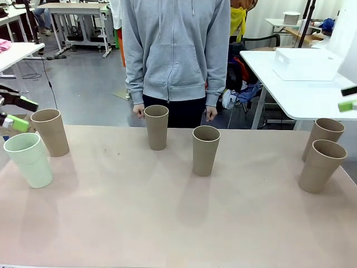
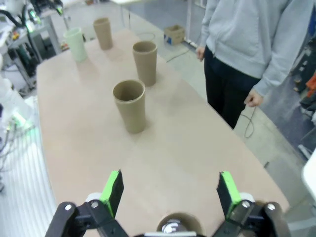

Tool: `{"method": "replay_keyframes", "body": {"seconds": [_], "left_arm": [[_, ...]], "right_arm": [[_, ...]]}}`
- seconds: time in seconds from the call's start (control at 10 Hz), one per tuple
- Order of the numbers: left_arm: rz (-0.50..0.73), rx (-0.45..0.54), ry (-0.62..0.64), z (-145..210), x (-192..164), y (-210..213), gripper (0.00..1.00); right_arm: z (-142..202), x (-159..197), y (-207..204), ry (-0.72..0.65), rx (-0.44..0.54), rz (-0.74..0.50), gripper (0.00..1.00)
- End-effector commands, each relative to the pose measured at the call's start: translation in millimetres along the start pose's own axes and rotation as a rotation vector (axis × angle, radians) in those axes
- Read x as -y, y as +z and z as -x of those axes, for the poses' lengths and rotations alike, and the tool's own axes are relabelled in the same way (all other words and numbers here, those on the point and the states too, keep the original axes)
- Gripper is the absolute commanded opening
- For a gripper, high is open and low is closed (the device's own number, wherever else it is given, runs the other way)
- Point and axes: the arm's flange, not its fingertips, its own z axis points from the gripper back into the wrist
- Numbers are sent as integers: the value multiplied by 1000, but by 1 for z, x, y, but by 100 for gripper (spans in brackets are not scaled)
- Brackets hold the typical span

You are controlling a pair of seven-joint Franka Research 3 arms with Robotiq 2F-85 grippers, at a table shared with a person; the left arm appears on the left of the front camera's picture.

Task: Stack the cups and store them in the basket.
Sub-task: Pick up two Reusable plastic cups , one in each hand.

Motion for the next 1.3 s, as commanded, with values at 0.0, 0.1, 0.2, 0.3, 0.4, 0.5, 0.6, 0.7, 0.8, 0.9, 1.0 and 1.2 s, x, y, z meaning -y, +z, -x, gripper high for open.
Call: {"method": "replay_keyframes", "body": {"seconds": [0.0, 0.1, 0.2, 0.3, 0.4, 0.5, 0.6, 0.7, 0.8, 0.9, 1.0, 1.2], "left_arm": [[88, 64, -5, 0, -46, 27, 100], [136, 94, -7, 11, -65, 42, 100], [164, 137, -23, 25, -77, 60, 100], [178, 196, -35, 41, -85, 84, 100], [182, 236, -78, 59, -90, 105, 100], [181, 262, -105, 81, -91, 120, 100], [174, 277, -123, 97, -91, 125, 100], [162, 295, -148, 123, -89, 129, 100], [158, 322, -154, 148, -93, 128, 100], [183, 329, -176, 163, -100, 113, 100], [222, 336, -198, 169, -104, 87, 100], [224, 380, -187, 188, -115, 63, 100]], "right_arm": [[-46, 65, -3, -67, 12, -74, 100], [-54, 98, -2, -61, -11, -119, 100], [-56, 125, 2, -53, -6, -152, 100], [-50, 151, 11, -48, 20, -187, 100], [-42, 176, 24, -39, 38, -244, 100], [-27, 202, 41, -39, 69, -285, 100], [-16, 216, 51, -43, 94, -298, 100], [6, 235, 62, -63, 135, -325, 100], [28, 247, 64, -74, 154, -341, 100], [50, 255, 61, -80, 181, -371, 100], [69, 262, 55, -68, 219, -415, 100], [97, 270, 41, -100, 248, -441, 100]]}}
